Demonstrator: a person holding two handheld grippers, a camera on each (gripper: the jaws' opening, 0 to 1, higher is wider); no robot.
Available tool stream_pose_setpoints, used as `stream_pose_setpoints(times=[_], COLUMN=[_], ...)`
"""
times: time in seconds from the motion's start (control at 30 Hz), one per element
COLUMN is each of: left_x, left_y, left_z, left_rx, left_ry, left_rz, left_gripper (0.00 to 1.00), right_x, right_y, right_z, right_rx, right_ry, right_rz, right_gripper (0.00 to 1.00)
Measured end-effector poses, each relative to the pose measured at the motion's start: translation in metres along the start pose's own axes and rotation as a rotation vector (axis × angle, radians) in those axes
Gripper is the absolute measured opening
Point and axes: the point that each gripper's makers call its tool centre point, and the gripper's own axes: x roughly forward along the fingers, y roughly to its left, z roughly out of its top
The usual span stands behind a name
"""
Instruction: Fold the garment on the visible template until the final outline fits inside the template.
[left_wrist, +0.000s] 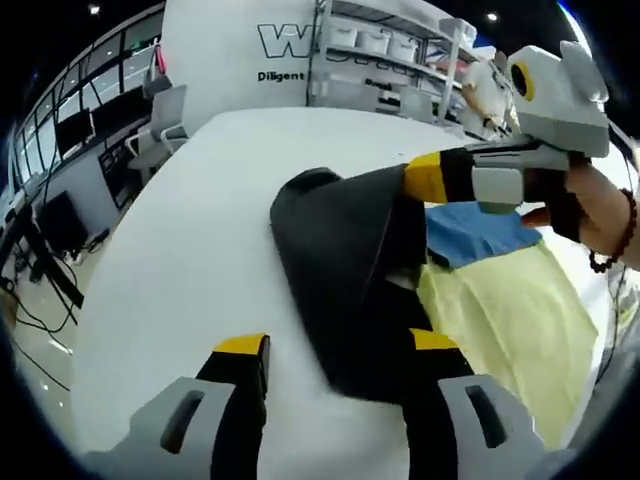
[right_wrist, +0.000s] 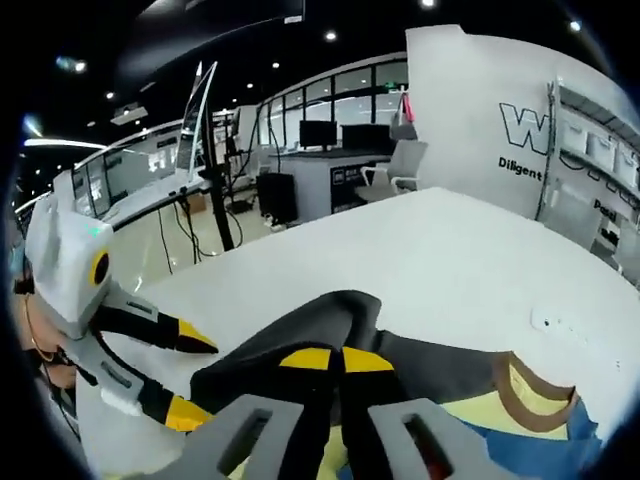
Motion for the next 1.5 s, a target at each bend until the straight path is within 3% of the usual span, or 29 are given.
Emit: stream_pose_setpoints(times=[0.13,0.3,0.43,0.5,0.63,0.93,1.07,1.17,1.27,1.4,1.5], left_x=[0.000,-0.001,-0.002,-0.004,-0.016,-0.027,-0.024,-0.019,-0.010,-0.002,0.001], left_y=[0.002,0.009,0.013,0.023,0.043,0.058,0.047,0.035,0.017,0.007,0.001], left_z=[0.003,0.003,0.005,0.011,0.036,0.075,0.087,0.084,0.078,0.066,0.058], left_rx=[0.023,0.029,0.051,0.112,0.159,0.244,0.335,0.379,0.397,0.379,0.351], left_ry=[0.004,0.013,0.016,0.006,-0.079,-0.150,-0.172,-0.161,-0.154,-0.128,-0.109], left_rz=[0.024,0.057,0.084,0.142,0.269,0.374,0.371,0.354,0.300,0.287,0.243], left_gripper=[0.37,0.13,0.08,0.06,0.06,0.06,0.06,0.06,0.06,0.08,0.18], right_x=[-0.006,-0.014,-0.019,-0.021,-0.021,-0.021,-0.023,-0.027,-0.031,-0.034,-0.035], right_y=[-0.009,-0.019,-0.025,-0.027,-0.023,-0.011,-0.012,-0.013,-0.014,-0.014,-0.014], right_z=[-0.002,-0.002,-0.007,-0.011,-0.019,-0.035,-0.049,-0.057,-0.060,-0.068,-0.072], right_rx=[0.019,0.048,0.059,0.065,0.081,0.062,0.055,0.030,0.023,0.021,0.022], right_ry=[0.001,-0.006,0.001,0.008,0.021,0.056,0.095,0.099,0.094,0.113,0.121], right_rz=[-0.028,-0.058,-0.073,-0.075,-0.058,-0.015,-0.014,0.000,0.008,0.012,0.012], right_gripper=[0.00,0.00,0.00,0.00,0.00,0.00,0.00,0.00,0.00,0.00,0.00])
